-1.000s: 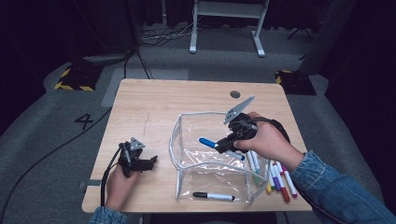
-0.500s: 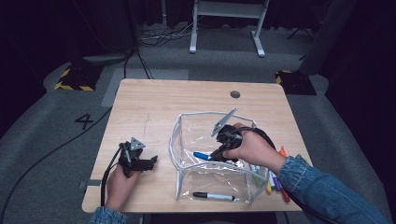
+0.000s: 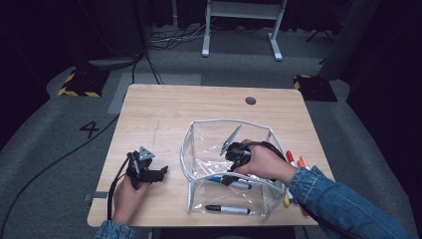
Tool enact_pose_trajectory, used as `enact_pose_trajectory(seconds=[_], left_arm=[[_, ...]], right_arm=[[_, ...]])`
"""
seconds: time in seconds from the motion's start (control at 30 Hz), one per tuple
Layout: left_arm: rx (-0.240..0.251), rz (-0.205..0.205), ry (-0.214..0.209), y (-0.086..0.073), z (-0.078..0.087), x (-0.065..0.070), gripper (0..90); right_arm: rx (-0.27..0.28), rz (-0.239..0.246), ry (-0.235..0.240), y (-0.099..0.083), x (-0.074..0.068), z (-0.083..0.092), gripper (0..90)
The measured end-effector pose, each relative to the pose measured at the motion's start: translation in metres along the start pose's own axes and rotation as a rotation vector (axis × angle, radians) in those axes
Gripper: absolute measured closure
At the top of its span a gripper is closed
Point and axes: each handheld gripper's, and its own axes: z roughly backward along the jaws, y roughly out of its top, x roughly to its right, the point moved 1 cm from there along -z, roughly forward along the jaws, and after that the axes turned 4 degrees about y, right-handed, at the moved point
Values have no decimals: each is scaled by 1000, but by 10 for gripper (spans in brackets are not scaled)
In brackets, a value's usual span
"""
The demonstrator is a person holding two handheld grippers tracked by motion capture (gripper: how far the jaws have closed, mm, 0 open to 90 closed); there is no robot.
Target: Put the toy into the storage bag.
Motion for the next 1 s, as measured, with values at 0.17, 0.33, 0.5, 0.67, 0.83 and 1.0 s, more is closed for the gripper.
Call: enact_pose_trajectory(seconds=[0.17, 0.33, 0.5, 0.67, 0.83, 1.0], left_arm=[[1, 1, 0, 0, 0, 0, 150], [0, 0, 0, 0, 0, 0, 150], [1, -1, -3, 0, 0, 0, 150], [1, -3, -3, 0, 0, 0, 150], [1, -2, -3, 0, 0, 0, 150], [1, -3, -4, 0, 0, 0, 150]], right_arm=[[-39, 23, 17, 0, 0, -9, 768], [-69, 39, 21, 1, 2, -16, 767], [-103, 29, 26, 0, 4, -23, 766], [-101, 6, 56, 0, 6, -28, 657], [-70, 2, 31, -1, 9, -28, 515], [67, -20, -31, 5, 9, -8, 470]])
